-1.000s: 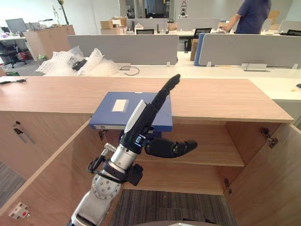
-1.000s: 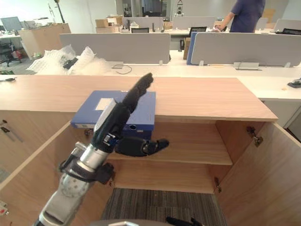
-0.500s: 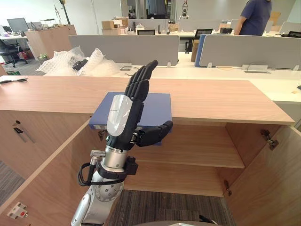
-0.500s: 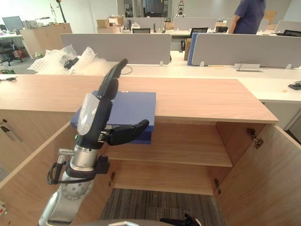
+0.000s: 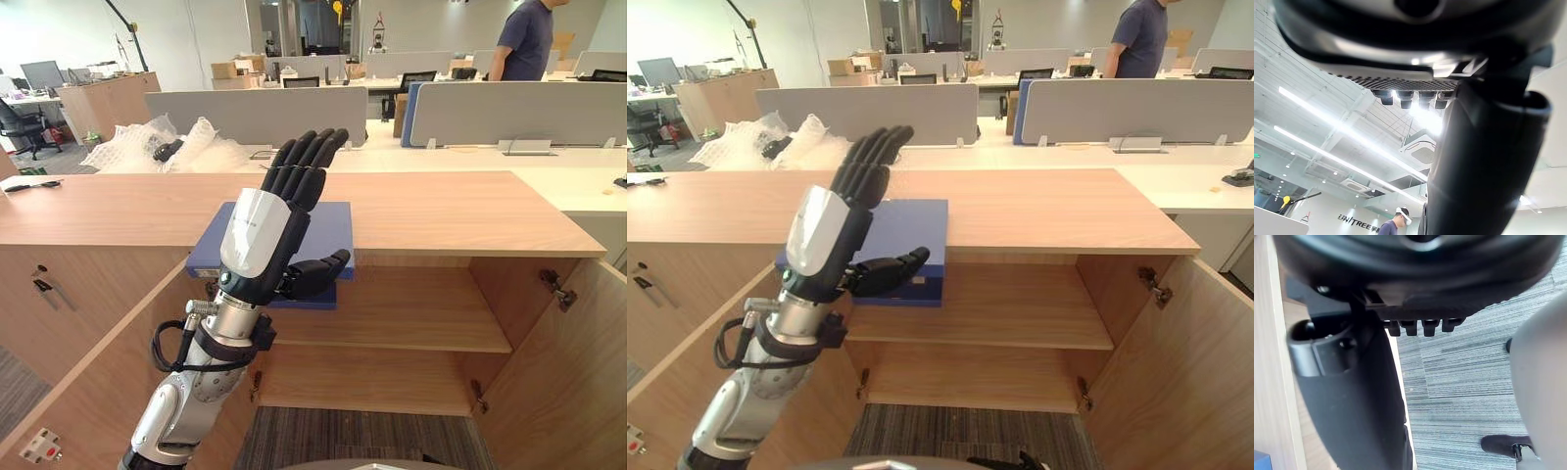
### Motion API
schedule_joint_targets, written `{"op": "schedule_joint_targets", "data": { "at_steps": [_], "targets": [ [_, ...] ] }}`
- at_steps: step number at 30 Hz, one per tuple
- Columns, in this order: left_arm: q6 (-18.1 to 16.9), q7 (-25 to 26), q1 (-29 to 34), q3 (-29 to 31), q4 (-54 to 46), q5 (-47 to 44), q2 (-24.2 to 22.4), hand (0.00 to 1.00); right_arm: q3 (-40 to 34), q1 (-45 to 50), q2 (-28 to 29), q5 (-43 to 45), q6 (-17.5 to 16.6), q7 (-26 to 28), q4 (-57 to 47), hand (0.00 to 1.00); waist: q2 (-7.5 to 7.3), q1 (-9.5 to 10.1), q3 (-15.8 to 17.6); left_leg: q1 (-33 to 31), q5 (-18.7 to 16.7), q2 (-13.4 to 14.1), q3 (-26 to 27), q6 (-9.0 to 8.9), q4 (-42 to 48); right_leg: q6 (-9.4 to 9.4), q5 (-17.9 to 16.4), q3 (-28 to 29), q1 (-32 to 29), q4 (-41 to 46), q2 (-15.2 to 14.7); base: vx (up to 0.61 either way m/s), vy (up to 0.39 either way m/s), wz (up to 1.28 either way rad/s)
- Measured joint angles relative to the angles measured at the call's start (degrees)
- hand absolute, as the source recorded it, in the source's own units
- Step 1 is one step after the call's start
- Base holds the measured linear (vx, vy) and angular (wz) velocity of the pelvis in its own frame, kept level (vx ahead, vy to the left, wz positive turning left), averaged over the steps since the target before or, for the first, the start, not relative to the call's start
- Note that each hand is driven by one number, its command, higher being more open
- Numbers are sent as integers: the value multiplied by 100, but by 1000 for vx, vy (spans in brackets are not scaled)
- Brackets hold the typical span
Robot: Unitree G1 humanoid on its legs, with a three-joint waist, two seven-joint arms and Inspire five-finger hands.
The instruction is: Walk over to the cabinet, pick up the folder, carry it to the office cabinet, place the folder inside the office cabinet, then close the office cabinet door
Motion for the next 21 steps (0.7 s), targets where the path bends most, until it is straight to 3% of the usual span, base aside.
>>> {"op": "schedule_joint_targets", "data": {
  "at_steps": [21],
  "targets": [
    [-36, -357, 307, 370, 234, -365, 23, 100, -160, 9, 52, 1, -2, 22, -10, 100, -44, 2, 35, 34, -44, 19, 88, -32, -2, -1, 0, 71, -6, -13, 3, 0, 0, -1]
  ]
}}
